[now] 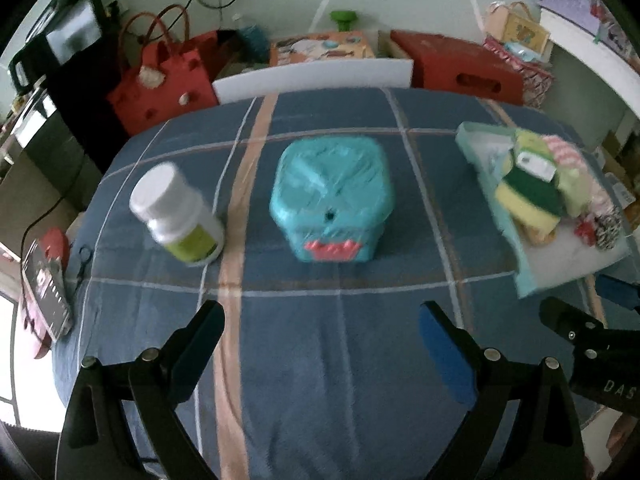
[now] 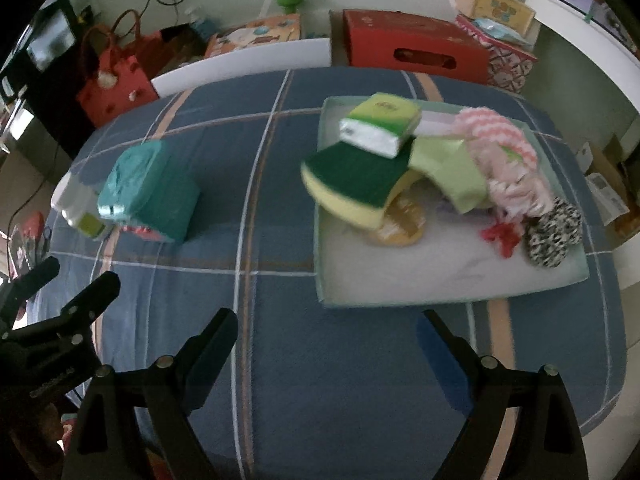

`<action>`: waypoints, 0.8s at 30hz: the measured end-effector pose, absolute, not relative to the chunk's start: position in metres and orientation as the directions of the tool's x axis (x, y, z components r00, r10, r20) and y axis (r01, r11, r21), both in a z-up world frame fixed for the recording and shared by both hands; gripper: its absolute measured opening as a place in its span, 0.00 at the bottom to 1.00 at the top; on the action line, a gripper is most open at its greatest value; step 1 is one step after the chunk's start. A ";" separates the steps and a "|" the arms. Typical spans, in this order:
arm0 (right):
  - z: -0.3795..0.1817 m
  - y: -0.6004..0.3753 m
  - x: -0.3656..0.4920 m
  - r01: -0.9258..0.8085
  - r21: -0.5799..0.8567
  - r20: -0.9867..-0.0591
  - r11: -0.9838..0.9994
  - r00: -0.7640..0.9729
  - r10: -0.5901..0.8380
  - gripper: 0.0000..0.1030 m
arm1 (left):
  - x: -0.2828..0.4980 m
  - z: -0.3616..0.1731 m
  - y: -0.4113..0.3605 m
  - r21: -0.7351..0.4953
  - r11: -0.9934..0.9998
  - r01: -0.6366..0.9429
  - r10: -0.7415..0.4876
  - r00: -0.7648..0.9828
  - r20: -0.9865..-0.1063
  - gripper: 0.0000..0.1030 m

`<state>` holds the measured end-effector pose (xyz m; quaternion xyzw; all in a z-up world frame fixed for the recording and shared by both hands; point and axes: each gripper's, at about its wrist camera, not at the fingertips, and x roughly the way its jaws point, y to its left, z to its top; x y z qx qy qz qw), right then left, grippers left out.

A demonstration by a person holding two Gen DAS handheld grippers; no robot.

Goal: Organize soft objects

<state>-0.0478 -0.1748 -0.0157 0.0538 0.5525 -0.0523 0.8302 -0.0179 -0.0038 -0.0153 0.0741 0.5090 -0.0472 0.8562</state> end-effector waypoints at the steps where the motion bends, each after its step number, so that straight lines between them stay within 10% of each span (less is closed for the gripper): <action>1: -0.019 -0.172 -0.049 0.146 0.028 -0.923 0.989 0.384 -0.031 0.90 | -0.020 -0.018 0.000 0.088 0.986 0.142 0.011 0.472 -0.882 0.94; 24: -0.034 -0.165 -0.065 0.208 -0.080 -0.895 0.975 0.415 -0.162 0.90 | -0.033 -0.041 0.013 0.092 0.991 0.102 0.038 0.443 -0.896 0.94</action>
